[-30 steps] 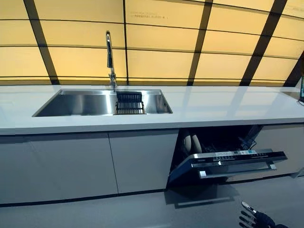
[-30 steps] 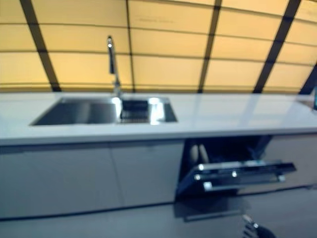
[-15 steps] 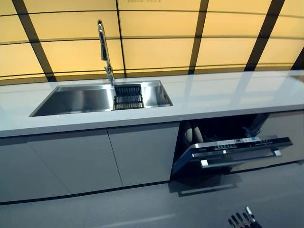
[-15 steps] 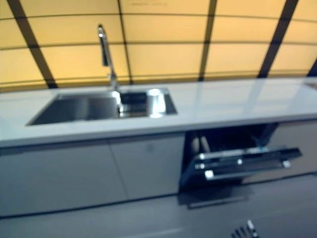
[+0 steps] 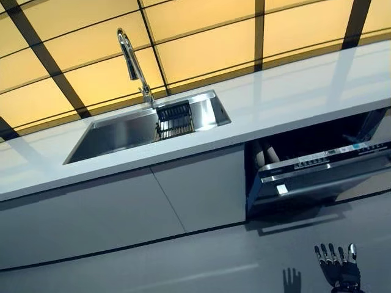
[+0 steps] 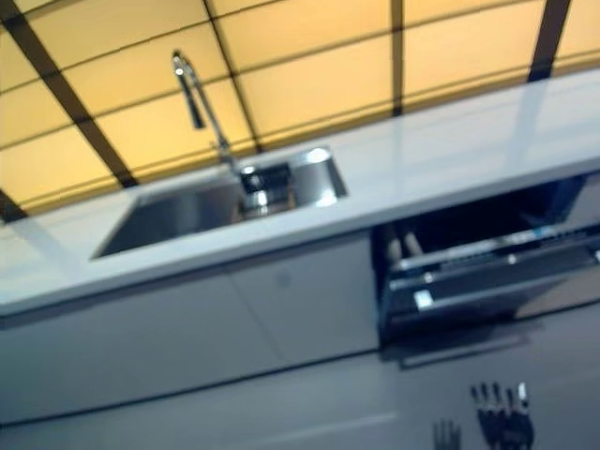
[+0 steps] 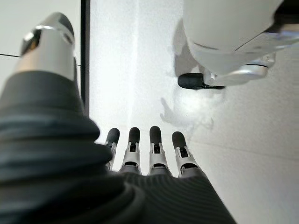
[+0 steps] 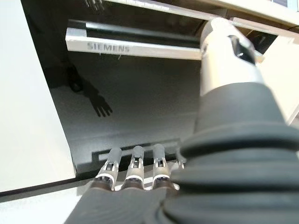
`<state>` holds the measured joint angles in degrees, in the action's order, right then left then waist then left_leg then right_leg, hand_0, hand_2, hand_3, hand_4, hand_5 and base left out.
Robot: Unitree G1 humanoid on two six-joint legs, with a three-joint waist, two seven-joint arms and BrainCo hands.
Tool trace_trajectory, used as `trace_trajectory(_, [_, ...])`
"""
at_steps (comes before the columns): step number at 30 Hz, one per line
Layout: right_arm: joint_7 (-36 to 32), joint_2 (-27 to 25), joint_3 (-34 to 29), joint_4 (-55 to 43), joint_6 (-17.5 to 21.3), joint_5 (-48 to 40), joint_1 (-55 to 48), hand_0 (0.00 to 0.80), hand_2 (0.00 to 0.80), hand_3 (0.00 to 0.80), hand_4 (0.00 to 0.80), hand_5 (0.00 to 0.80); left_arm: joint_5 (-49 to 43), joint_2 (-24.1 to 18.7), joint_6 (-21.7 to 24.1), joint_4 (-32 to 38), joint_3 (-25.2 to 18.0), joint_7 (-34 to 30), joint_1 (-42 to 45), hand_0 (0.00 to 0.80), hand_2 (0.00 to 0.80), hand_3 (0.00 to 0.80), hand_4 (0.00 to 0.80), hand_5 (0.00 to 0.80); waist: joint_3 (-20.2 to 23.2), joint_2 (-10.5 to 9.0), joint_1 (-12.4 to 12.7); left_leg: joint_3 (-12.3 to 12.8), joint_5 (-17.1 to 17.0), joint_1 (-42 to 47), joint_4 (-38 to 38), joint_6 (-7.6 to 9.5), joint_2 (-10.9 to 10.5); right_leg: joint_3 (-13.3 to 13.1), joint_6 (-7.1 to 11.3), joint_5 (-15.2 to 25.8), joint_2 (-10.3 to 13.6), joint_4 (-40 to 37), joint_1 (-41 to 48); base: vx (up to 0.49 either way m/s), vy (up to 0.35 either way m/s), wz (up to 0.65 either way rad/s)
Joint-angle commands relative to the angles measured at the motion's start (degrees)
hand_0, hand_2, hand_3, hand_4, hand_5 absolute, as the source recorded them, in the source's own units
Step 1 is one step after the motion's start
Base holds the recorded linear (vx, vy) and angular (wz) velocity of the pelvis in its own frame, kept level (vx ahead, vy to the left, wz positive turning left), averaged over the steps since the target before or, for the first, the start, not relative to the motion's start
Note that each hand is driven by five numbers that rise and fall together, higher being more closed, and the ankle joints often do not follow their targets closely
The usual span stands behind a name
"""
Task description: Take plates into dishwasher
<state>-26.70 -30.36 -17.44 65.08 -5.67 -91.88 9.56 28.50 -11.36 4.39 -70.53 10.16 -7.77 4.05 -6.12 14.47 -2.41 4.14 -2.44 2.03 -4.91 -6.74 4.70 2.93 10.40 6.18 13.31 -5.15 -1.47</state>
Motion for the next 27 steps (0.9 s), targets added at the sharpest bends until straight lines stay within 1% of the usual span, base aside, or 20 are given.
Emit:
trace_trajectory(1, [-0.24, -1.21, -1.51, -1.53, 1.82, -0.20, 8.68, 0.000, 0.000, 0.000, 0.000, 0.000, 3.77, -0.89, 1.83, -1.16, 1.52, -0.75, -3.18, 0.000, 0.000, 0.000, 0.000, 0.000, -3.40, -1.25, 0.14, -2.96, -0.84, -2.06, 0.93, 1.68, -2.92, 1.56, -2.93, -4.08, 0.03, 5.64, -0.14, -0.090, 0.115, 0.08])
trace_trajectory(5, [0.99, -3.93, -0.17, -2.06, 2.61, 1.52, 12.51, 0.000, 0.000, 0.000, 0.000, 0.000, 5.48, -0.22, 1.88, -0.90, 2.53, -1.29, -3.56, 0.000, 0.000, 0.000, 0.000, 0.000, -5.31, 0.64, 0.44, -3.35, -0.87, -3.67, 3.06, 1.58, -3.77, 2.23, -3.85, -5.34, 0.54, 8.18, -1.27, -0.076, 0.084, 0.04])
trace_trajectory(7, [1.67, -5.79, 0.22, -2.43, 2.61, 3.34, 14.47, 0.000, 0.000, 0.000, 0.000, 0.000, 6.12, 0.12, 1.76, -0.70, 3.19, -1.37, -3.46, 0.000, 0.000, 0.000, 0.000, 0.000, -6.10, 1.47, 0.93, -3.74, -0.82, -3.94, 4.03, 1.55, -4.33, 3.02, -4.33, -5.95, 0.94, 9.13, -1.10, -0.041, 0.063, 0.14])
trace_trajectory(11, [1.59, -7.28, 0.43, -2.76, 2.54, 4.22, 15.57, 0.000, 0.000, 0.000, 0.000, 0.000, 6.22, 0.44, 2.16, -0.84, 3.69, -1.63, -3.01, 0.000, 0.000, 0.000, 0.000, 0.000, -6.48, 1.97, 1.24, -4.24, -0.98, -3.76, 4.23, 1.53, -4.71, 3.85, -4.48, -6.19, 1.23, 9.51, -0.57, 0.003, 0.038, 0.14])
trace_trajectory(12, [2.15, -8.06, 0.74, -3.50, 2.46, 5.09, 16.53, 0.000, 0.000, 0.000, 0.000, 0.000, 6.04, 0.32, 2.23, -0.79, 3.83, -1.75, -2.53, 0.000, 0.000, 0.000, 0.000, 0.000, -6.41, 2.00, 1.72, -4.45, -1.22, -3.53, 3.96, 1.49, -4.86, 4.48, -4.48, -6.19, 1.36, 9.39, -0.08, 0.005, 0.004, 0.23])
trace_trajectory(16, [4.00, -9.05, 2.09, -6.68, 3.20, 5.03, 19.32, 0.000, 0.000, 0.000, 0.000, 0.000, 6.04, -0.02, 2.09, 0.04, 4.19, -1.27, -2.54, 0.000, 0.000, 0.000, 0.000, 0.000, -6.66, 1.38, 2.47, -5.00, -1.76, -3.28, 2.95, 1.47, -4.81, 5.58, -4.50, -6.01, 1.32, 9.06, 0.21, -0.037, -0.019, 0.14])
trace_trajectory(19, [4.88, -8.51, 3.88, -9.81, 4.98, 4.33, 21.44, 0.000, 0.000, 0.000, 0.000, 0.000, 6.22, -0.51, 1.33, 0.95, 4.05, -0.90, -3.14, 0.000, 0.000, 0.000, 0.000, 0.000, -7.01, 0.82, 2.72, -5.25, -2.16, -3.47, 2.48, 1.50, -4.60, 6.03, -4.64, -5.97, 1.06, 9.14, -0.04, -0.072, -0.061, 0.13])
trace_trajectory(20, [5.34, -8.05, 5.49, -12.62, 6.62, 3.41, 23.34, 0.000, 0.000, 0.000, 0.000, 0.000, 6.19, -1.12, 0.84, 1.68, 4.31, -0.48, -3.81, 0.000, 0.000, 0.000, 0.000, 0.000, -7.32, -0.02, 3.31, -5.45, -2.07, -3.32, 2.07, 1.50, -4.33, 6.34, -4.63, -6.36, 0.85, 9.34, -0.03, -0.122, -0.126, 0.04])
trace_trajectory(21, [5.85, -7.61, 6.43, -14.65, 7.85, 2.53, 24.42, 0.000, 0.000, 0.000, 0.000, 0.000, 6.24, -1.52, 0.55, 2.16, 4.23, -0.12, -4.26, 0.000, 0.000, 0.000, 0.000, 0.000, -7.56, -0.52, 3.52, -5.64, -2.57, -3.81, 1.93, 1.59, -4.12, 6.56, -4.67, -5.75, 0.62, 9.19, -0.35, -0.135, -0.163, 0.04])
trace_trajectory(24, [5.86, -6.97, 8.12, -18.71, 9.49, 1.04, 26.77, 0.000, 0.000, 0.000, 0.000, 0.000, 5.65, -2.83, -0.29, 3.09, 3.81, 0.72, -5.36, 0.000, 0.000, 0.000, 0.000, 0.000, -7.73, -2.34, 4.33, -6.22, -2.90, -4.16, 1.47, 1.74, -3.50, 7.09, -4.61, -5.42, 0.09, 9.11, -0.51, -0.081, -0.161, 0.12])
trace_trajectory(27, [7.27, -6.50, 9.29, -21.67, 10.91, 1.26, 28.58, 0.000, 0.000, 0.000, 0.000, 0.000, 5.48, -4.14, -1.00, 3.39, 3.34, 1.43, -6.36, 0.000, 0.000, 0.000, 0.000, 0.000, -7.71, -4.00, 4.86, -6.59, -3.03, -4.43, 1.30, 1.90, -2.94, 7.26, -4.67, -5.28, -0.50, 9.21, -0.74, -0.039, -0.137, 0.12])
